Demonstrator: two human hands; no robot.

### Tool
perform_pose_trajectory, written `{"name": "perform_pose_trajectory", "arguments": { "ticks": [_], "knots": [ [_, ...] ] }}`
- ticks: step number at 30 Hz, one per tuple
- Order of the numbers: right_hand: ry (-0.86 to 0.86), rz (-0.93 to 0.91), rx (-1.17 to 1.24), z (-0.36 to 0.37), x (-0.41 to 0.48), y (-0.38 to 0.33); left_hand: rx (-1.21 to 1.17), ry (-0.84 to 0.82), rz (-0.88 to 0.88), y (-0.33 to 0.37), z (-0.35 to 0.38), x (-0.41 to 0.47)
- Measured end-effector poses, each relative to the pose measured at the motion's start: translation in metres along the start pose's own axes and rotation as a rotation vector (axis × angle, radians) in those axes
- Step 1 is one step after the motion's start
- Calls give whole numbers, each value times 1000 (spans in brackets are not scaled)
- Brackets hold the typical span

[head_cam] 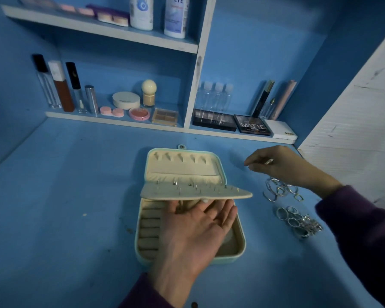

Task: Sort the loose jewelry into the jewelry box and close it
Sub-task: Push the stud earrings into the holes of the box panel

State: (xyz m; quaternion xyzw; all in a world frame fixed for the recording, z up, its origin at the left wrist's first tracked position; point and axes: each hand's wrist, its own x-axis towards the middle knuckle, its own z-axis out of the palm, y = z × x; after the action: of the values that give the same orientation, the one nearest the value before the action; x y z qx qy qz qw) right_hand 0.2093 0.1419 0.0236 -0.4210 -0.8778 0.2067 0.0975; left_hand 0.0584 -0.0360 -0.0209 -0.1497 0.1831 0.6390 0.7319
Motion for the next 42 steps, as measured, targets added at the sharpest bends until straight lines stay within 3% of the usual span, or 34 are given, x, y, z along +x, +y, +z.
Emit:
{"name": "perform_pose_trajectory", "arguments": {
  "ticks": [4, 31, 37, 39, 42],
  "knots": [
    [33, 8, -102, 20, 13, 18, 25, 12, 7, -1, 0, 0],
    [27, -125, -185, 30, 18, 18, 58, -12, 22, 0, -7, 8],
    [40, -43, 206, 23, 11, 0, 58, -28, 23, 0, -8, 8],
    [-33, -39, 386, 14, 5, -18, 62, -32, 25, 0, -8, 8],
    [-205, -109, 416, 3, 0, -41, 67, -36, 30, 0, -8, 7]
  ]
}}
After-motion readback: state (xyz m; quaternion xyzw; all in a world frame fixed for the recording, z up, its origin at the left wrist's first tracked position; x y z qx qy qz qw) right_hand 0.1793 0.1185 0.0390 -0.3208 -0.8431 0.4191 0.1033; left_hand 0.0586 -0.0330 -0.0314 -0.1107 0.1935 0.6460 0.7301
